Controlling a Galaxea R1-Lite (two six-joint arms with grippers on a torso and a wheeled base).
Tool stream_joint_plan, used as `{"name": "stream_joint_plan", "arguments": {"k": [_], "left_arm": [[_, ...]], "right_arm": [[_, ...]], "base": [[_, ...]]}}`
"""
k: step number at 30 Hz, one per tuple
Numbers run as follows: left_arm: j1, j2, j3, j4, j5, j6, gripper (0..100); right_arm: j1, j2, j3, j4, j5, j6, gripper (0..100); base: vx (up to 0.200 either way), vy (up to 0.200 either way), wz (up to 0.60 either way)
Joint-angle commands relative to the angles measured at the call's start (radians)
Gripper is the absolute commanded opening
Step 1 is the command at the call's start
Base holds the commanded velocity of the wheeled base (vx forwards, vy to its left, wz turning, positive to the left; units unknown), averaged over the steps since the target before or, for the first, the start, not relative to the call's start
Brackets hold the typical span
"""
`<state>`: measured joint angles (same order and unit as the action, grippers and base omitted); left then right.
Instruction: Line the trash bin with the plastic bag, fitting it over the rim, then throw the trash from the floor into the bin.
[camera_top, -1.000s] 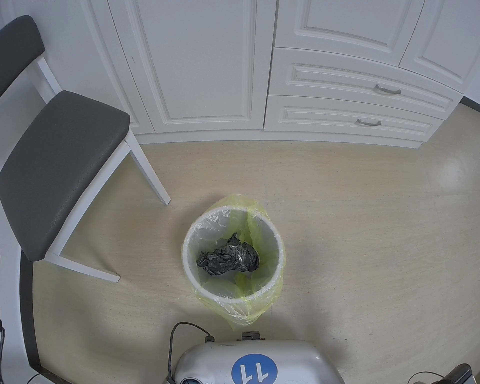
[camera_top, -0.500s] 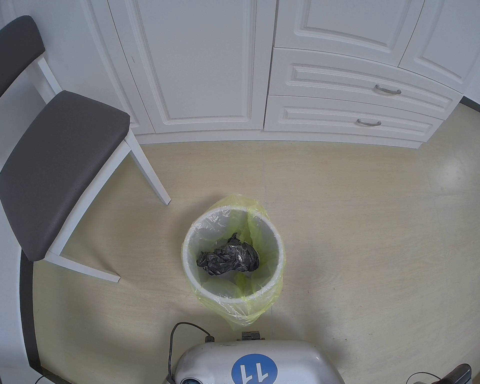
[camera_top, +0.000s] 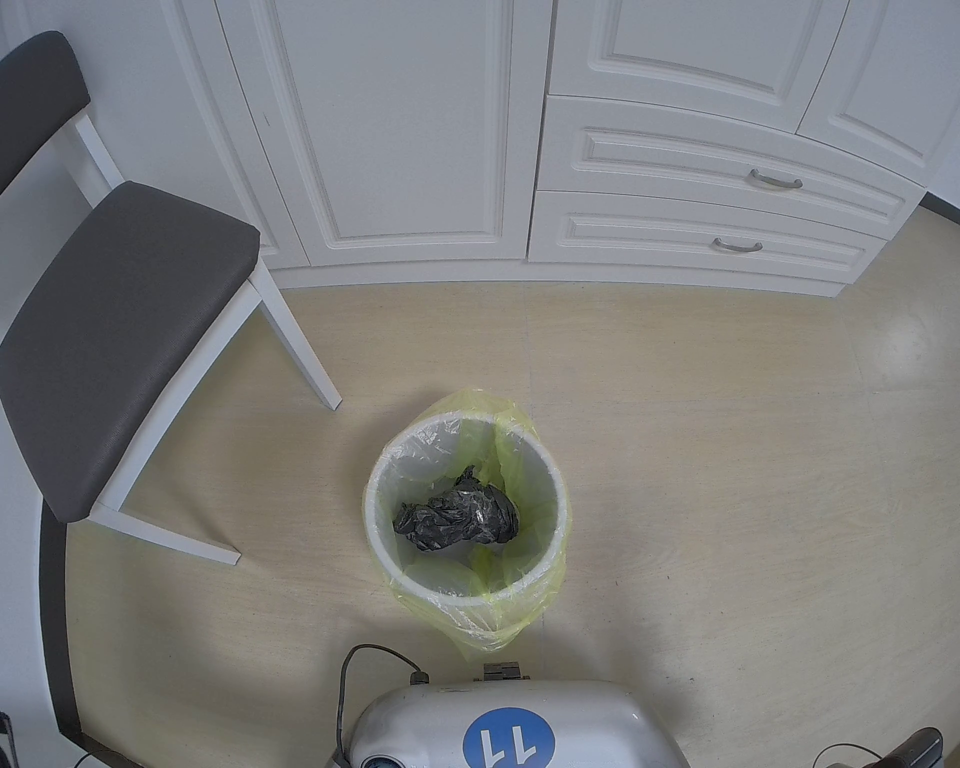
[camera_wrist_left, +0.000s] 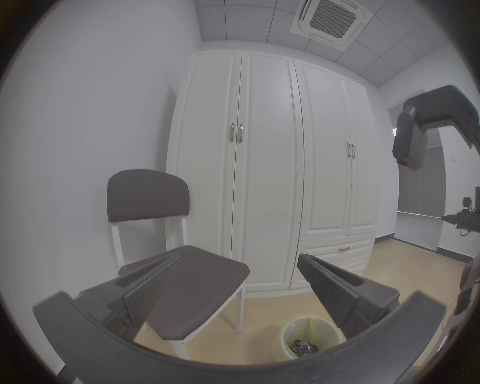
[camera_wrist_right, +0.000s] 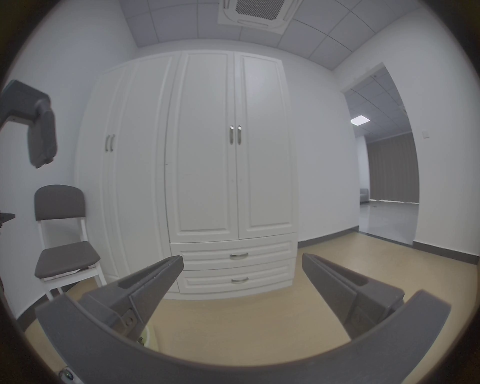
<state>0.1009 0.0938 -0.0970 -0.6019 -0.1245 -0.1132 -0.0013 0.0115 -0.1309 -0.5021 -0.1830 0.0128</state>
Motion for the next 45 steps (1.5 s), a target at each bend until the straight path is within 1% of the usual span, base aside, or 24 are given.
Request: {"name": "stream_joint_plan", "arguments": {"k": [1,4,8,14,18,20,24,26,29,30,32,34,40,42,45], "left_arm": [[-0.010,0.006,0.062,0.007,-0.026,0.010,100],[-0.010,0.006,0.088,0.016,-0.024,0.029,100],[-0.010,0.006,0.094,0.031,-0.024,0.032,100],[-0.010,0.006,0.094,0.028,-0.024,0.036,100],[-0.010,0.006,0.094,0.022,-0.020,0.049,100],[-0.010,0.006,0.094,0.024,-0.018,0.050,100],[-0.010,0.006,0.095,0.040,0.016,0.047,100],[-0.010,0.006,0.095,0.062,0.016,0.050,100],[-0.010,0.004,0.095,0.143,0.017,0.052,100],[-0.010,0.004,0.095,0.143,0.017,0.052,100],[-0.010,0.004,0.095,0.258,0.026,0.052,100],[-0.010,0.006,0.095,0.310,0.037,0.052,100],[-0.010,0.006,0.095,0.378,0.037,0.052,100],[-0.010,0.006,0.095,0.441,0.037,0.052,100],[-0.010,0.006,0.095,0.491,0.040,0.050,100]], "right_arm": [[0.000,-0.011,0.097,-0.113,0.080,-0.042,100],[0.000,-0.011,0.111,-0.136,0.120,-0.056,100],[0.000,-0.011,0.108,-0.138,0.135,-0.062,100],[0.000,-0.011,0.112,-0.151,0.120,-0.063,100],[0.000,-0.011,0.125,-0.219,0.120,-0.063,100],[0.000,-0.011,0.129,-0.220,0.120,-0.063,100],[0.000,-0.011,0.131,-0.210,0.117,-0.060,100],[0.000,-0.011,0.131,-0.200,0.108,-0.057,100],[0.000,-0.011,0.131,-0.150,0.097,-0.051,100],[0.000,-0.011,0.131,-0.150,0.097,-0.051,100],[0.000,-0.011,0.131,-0.024,0.097,-0.036,100],[0.000,-0.011,0.131,0.045,0.099,-0.011,100],[0.001,-0.011,0.131,0.149,0.099,0.021,100],[0.000,-0.011,0.131,0.203,0.100,0.026,100],[0.000,-0.011,0.131,0.251,0.100,0.027,100]], "base": [[0.000,0.000,0.00],[0.000,0.000,0.00],[0.000,0.000,0.00],[0.000,0.000,0.00],[0.000,0.000,0.00],[0.000,0.000,0.00],[0.000,0.000,0.00],[0.000,0.000,0.00],[0.000,0.000,0.00],[0.000,0.000,0.00],[0.000,0.000,0.00],[0.000,0.000,0.00],[0.000,0.000,0.00],[0.000,0.000,0.00],[0.000,0.000,0.00]]}}
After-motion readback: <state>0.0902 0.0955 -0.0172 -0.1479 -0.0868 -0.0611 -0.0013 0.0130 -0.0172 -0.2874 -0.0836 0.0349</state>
